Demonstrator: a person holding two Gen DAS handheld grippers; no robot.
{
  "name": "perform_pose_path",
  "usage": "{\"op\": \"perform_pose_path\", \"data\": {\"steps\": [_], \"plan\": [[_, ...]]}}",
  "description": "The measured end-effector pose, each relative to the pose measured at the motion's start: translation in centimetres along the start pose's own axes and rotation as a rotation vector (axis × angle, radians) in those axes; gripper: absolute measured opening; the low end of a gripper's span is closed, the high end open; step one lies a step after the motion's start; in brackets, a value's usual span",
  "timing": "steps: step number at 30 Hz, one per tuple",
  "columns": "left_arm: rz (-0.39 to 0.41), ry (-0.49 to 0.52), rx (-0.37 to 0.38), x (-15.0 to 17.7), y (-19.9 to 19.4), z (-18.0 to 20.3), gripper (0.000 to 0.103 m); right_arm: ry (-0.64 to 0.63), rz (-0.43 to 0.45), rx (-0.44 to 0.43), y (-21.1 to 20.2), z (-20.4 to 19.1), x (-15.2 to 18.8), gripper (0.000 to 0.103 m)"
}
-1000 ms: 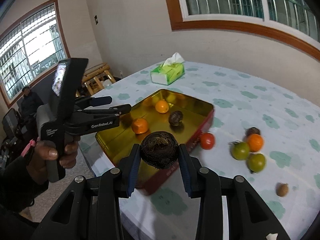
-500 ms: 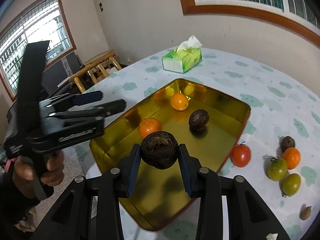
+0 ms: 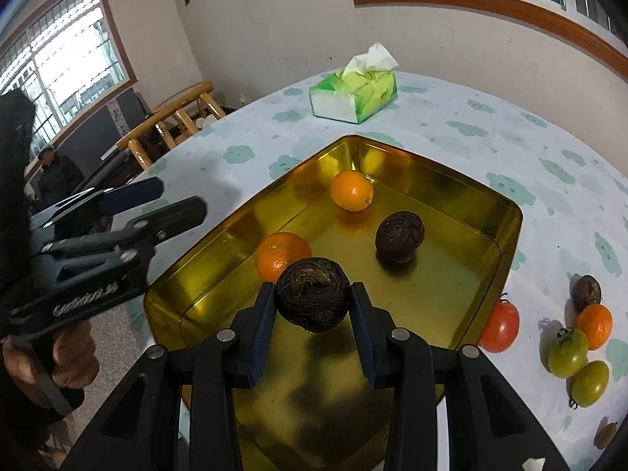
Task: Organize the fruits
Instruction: 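Carry the dark brown fruit into the tray and open the right gripper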
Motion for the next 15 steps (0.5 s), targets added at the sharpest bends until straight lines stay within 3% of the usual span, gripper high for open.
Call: {"op": "perform_pose_path", "data": {"steps": [7,15], "plan": [[0.003,0.001,-0.006,0.2,-0.1,0.0,0.07,0.055,-0.035,-0.012,1.4,0.4,-1.8,0.036],[-0.001,0.019,-0.009,0.3,-0.4,0.2,0.072,0.162,0.129,-0.059,-2.0,1.5,-5.1,0.044]]}}
Point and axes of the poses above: each gripper's, at about its wrist camera, not at the fingertips, and y roughly the way its jaws point, z to its right, x to its underside, the point moved 10 cm from there along y, roughly the way its jaws point, and after that the axes turned 10 degrees about x, right-handed, at the moved point
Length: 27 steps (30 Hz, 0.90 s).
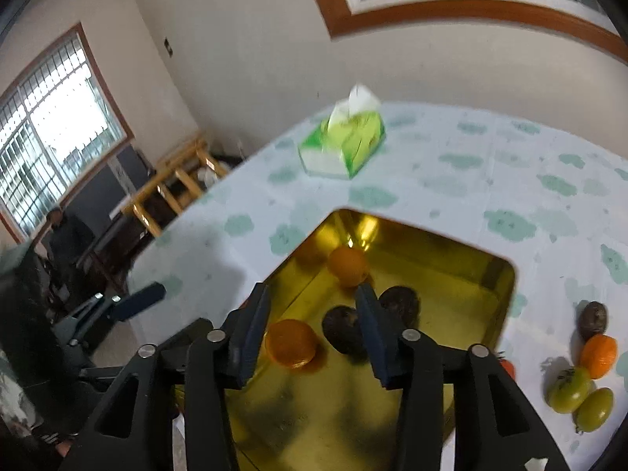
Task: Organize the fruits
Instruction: 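Carry the dark brown fruit into the tray and open the right gripper, then grasp the red tomato with the left gripper while the right gripper approaches the tan fruit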
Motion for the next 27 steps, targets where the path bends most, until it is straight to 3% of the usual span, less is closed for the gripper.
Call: {"op": "perform_pose_path", "data": {"steps": [5,9,13,14,16,18,22,24,27], "plan": [[0.017,0.055,0.05,-0.3,-0.9,1.6,0.072,0.018,0.069,0.066,-4.2,3.7,2.0,0.044],[0.033,0.18,0.137,-0.8,-2.1,5.5,0.072,0.022,0.1,0.262,-8.6,11.1,6.1,0.044],[0.029,0.339,0.235,-1.7,-2.9,11.0,0.072,0.051,0.032,0.512,-12.0,20.8,11.4,0.044],[0.009,0.376,0.292,-1.9,-2.8,12.8,0.072,0.087,0.012,0.546,-12.9,23.1,12.6,0.044],[-0.039,0.435,0.405,-2.2,-2.6,15.9,0.072,0.15,0.006,0.583,-14.3,26.2,14.1,0.044],[-0.082,0.56,0.506,-2.5,-2.2,19.4,0.072,0.207,0.0,0.6,-15.1,28.8,15.2,0.044],[-0.178,0.877,0.564,-2.2,0.0,25.0,0.072,0.293,0.021,0.571,-15.7,31.1,16.1,0.044],[-0.266,1.029,0.59,-1.8,1.7,27.6,0.072,0.288,0.033,0.554,-15.4,31.1,16.0,0.044],[-0.396,1.2,0.599,-0.7,4.0,29.4,0.058,0.285,0.039,0.527,-15.0,30.9,15.9,0.044]]}}
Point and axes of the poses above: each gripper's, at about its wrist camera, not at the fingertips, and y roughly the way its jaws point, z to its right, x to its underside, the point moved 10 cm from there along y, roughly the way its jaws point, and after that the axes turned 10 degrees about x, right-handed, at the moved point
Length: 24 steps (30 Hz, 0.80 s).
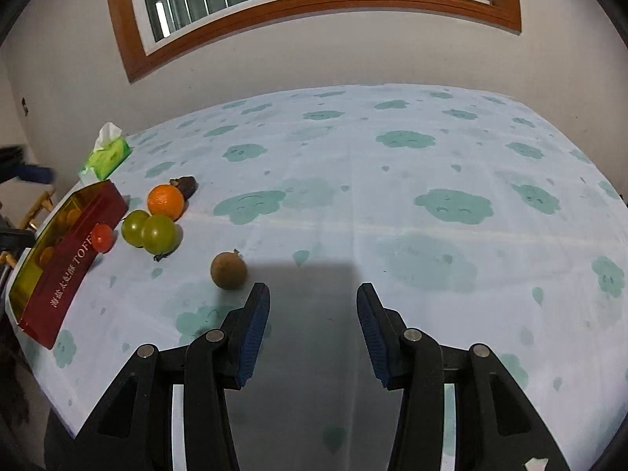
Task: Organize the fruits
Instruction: 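Grasp the red tomato with the left gripper while the right gripper approaches the tan fruit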
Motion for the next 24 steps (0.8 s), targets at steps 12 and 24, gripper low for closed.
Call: {"op": "perform_pose_path", "data": {"steps": [12,24], "plan": [[-0.409,0.211,0.123,3.4,8.0,-1.6,0.056,0.157,-0.041,-0.135,0.5,1.3,0.2,0.045],[-0.277,0.075,0.088,4.9,6.8,-1.0,0.035,0.143,-0.04,-0.129,0.7,1.0,0.1,0.049]]}}
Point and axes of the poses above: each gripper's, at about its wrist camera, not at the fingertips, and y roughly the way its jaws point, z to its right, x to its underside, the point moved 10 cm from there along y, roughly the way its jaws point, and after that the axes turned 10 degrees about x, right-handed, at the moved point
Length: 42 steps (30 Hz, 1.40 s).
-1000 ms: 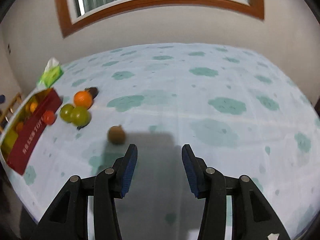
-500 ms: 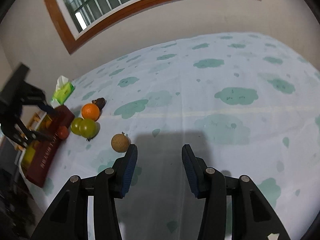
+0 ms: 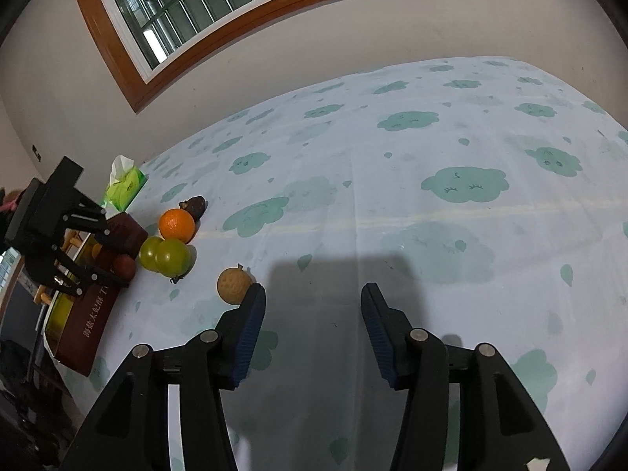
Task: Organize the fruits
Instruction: 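Grasp the red tomato with the left gripper while the right gripper approaches the tan fruit, then lower the red tomato into the tray and open the left gripper while the right gripper grasps the tan fruit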
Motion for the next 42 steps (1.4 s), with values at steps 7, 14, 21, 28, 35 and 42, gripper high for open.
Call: {"op": "perform_pose_path", "data": {"steps": [7,14,21,28,35,42], "plan": [[0.368,-0.398,-0.063,-1.0,-6.1,0.8,0.035,-0.015,0.001,0.007,0.0,-0.1,0.0,0.051],[0.629,-0.761,0.028,-0.9,-10.0,3.0,0.035,-0.13,-0.014,-0.04,-0.3,-3.7,0.1,0.05],[0.677,-0.904,-0.062,2.9,-11.3,5.1,0.036,-0.251,-0.036,-0.032,1.6,-6.4,-0.1,0.042],[0.718,-1.039,-0.142,7.9,-11.5,4.7,0.035,-0.308,-0.062,0.035,3.1,-6.7,-0.3,0.023],[0.723,-1.232,-0.162,15.0,-9.3,4.0,0.035,-0.333,-0.053,0.066,3.1,-7.2,-0.1,0.022],[0.69,-1.248,-0.181,17.2,-7.5,4.3,0.035,-0.321,-0.06,0.053,3.2,-6.8,-0.2,0.022]]}}
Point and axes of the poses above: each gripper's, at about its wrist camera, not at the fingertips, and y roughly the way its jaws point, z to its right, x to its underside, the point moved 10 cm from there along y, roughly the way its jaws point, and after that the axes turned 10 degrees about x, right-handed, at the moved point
